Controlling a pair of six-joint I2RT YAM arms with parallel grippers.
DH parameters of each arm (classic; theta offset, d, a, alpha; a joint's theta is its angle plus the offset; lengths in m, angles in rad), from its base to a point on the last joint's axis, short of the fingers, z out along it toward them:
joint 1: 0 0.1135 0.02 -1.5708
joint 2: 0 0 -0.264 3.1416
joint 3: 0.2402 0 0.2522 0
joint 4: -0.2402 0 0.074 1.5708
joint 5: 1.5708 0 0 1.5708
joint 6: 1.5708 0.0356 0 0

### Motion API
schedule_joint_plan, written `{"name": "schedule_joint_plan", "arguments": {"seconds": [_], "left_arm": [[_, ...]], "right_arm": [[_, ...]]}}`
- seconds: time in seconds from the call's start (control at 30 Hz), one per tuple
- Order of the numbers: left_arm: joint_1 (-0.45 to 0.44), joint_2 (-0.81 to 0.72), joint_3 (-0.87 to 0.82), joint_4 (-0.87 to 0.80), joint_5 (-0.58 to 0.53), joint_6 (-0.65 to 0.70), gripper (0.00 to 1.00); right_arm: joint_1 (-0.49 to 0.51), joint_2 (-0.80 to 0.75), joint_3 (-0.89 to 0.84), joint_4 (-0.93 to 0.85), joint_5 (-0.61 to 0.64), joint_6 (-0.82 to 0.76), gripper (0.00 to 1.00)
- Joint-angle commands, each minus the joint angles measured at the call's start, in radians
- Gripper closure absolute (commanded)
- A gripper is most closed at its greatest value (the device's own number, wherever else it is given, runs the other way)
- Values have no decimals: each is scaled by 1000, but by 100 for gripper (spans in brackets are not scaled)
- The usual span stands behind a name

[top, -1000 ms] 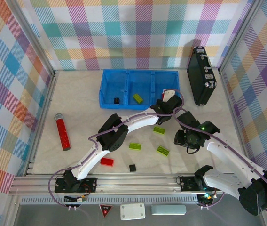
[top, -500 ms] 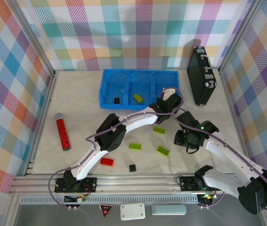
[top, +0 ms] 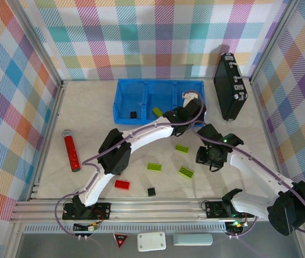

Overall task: Sort the legos into containers by color
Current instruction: Place the lego in the container, then pick up the lego from the center of the table.

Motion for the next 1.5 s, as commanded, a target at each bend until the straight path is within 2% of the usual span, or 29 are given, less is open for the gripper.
{"name": "schedule_joint_plan", "arguments": {"seconds": [0.0,0.37,0.73,0.9,1.1,1.47], "left_arm": [[26,-111,-76,-33,42,-25,26],[130,-386,-379,-61,124,-61,27],[221,-657,-701,-102,119,-80,26],[246,-796,-858,-62,107,-93,25],[251,-920,-979,-105,45,-105,25],[253,-1078,-1101,-151,-17,-117,23]], "right_arm": [[-3,29,40,22,-23,-28,51],[8,163,110,84,-65,-44,50],[58,317,205,129,-68,-24,33],[93,400,258,126,-27,27,22],[126,507,344,88,49,124,16],[142,677,449,69,57,314,15]]}}
